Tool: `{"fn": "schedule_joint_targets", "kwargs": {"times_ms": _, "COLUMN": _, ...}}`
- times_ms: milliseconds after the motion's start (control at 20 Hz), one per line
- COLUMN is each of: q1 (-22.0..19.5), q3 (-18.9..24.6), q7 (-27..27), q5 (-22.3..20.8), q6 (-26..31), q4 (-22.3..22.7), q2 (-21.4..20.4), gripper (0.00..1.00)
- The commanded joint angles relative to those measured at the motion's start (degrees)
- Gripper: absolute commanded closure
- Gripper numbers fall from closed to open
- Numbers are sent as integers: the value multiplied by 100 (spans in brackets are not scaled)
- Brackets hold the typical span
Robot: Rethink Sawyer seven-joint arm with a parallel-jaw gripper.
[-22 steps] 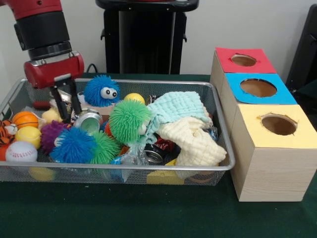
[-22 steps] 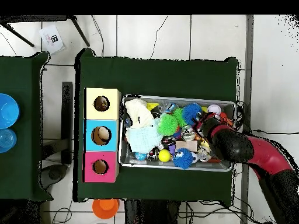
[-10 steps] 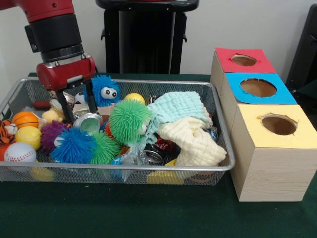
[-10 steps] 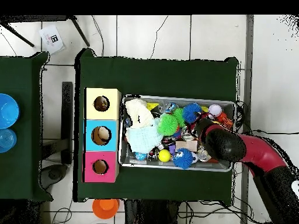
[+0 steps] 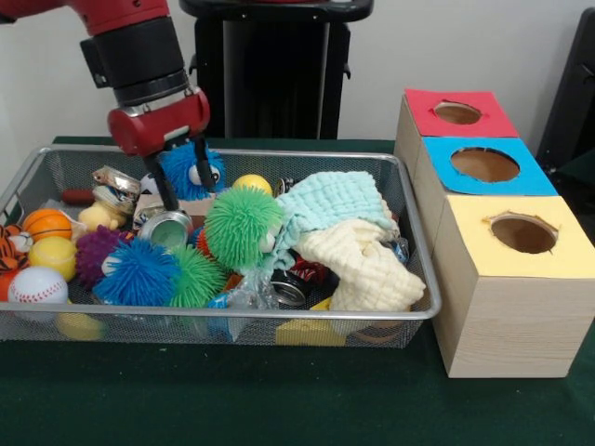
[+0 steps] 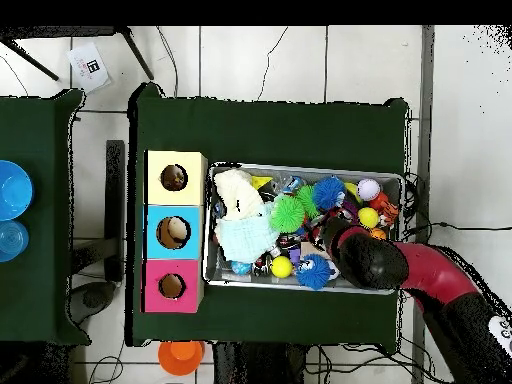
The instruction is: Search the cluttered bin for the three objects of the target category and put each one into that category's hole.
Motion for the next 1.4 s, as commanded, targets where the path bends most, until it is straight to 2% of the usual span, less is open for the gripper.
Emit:
{"fn": "schedule_joint_targets", "kwargs": {"times_ms": 50, "q1": -111, "q3": -10, "q7": 1056, "q5": 160, "q6": -209, "q4": 629, "q2": 251, "gripper": 0}}
{"fn": "schedule_joint_targets", "kwargs": {"times_ms": 200, "q1": -107, "q3": -134, "q7": 890, "q5": 152, "q6": -24, "q4": 499, "q2": 638, "gripper": 0}}
{"fn": "schedule_joint_targets", "kwargs": {"times_ms": 400, "q1": -95, "q3": -254, "q7": 767, "q5": -27, "q6": -146, "q4": 306, "q2": 991, "gripper": 0}}
{"fn": "schedule_joint_targets", "kwargs": {"times_ms": 850, "q1": -190, "q3": -244, "q7": 651, "q5": -314, "q6": -516, "q4": 114, "q2": 1192, "gripper": 0}}
{"fn": "schedule_joint_targets", "kwargs": {"times_ms": 1200, "q1": -74, "q3": -384, "q7": 678, "q5": -440, "q6": -647, "q4": -36, "q2": 1147, "gripper": 0}}
{"fn": "schedule_joint_targets", "kwargs": {"times_ms": 1400, "q1": -210, "q3": -314, "q7": 574, "q5": -370, "q6": -456, "q4": 15, "q2": 1367, "gripper": 0}}
